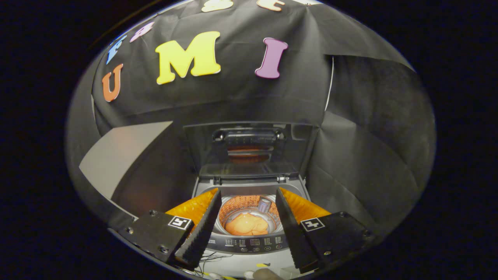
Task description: Put the clothes into the washing machine and then close the washing machine lid.
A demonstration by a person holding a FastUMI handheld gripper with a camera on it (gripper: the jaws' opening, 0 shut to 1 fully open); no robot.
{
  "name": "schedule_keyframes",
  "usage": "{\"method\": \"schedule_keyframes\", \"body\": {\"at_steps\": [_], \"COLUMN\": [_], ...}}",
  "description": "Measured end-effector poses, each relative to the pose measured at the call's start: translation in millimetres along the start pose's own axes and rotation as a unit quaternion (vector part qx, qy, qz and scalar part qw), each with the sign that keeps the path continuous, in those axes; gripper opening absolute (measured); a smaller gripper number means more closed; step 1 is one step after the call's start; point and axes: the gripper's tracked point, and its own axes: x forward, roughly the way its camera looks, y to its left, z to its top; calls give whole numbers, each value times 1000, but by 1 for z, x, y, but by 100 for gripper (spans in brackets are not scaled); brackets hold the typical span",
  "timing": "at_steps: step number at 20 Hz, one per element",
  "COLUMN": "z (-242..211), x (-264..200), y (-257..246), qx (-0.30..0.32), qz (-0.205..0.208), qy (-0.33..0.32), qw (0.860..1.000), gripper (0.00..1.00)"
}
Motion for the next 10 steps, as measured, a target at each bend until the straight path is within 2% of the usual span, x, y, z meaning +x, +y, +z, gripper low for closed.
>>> {"method": "schedule_keyframes", "body": {"at_steps": [5,7,10], "z": [36,47,74], "x": [-40,-48,-52], "y": [5,7,14], "qx": [10,2,-16], "qz": [-26,-35,-37], "qy": [-35,-44,-66], "qw": [999,998,997], "gripper": [87,96,97]}}
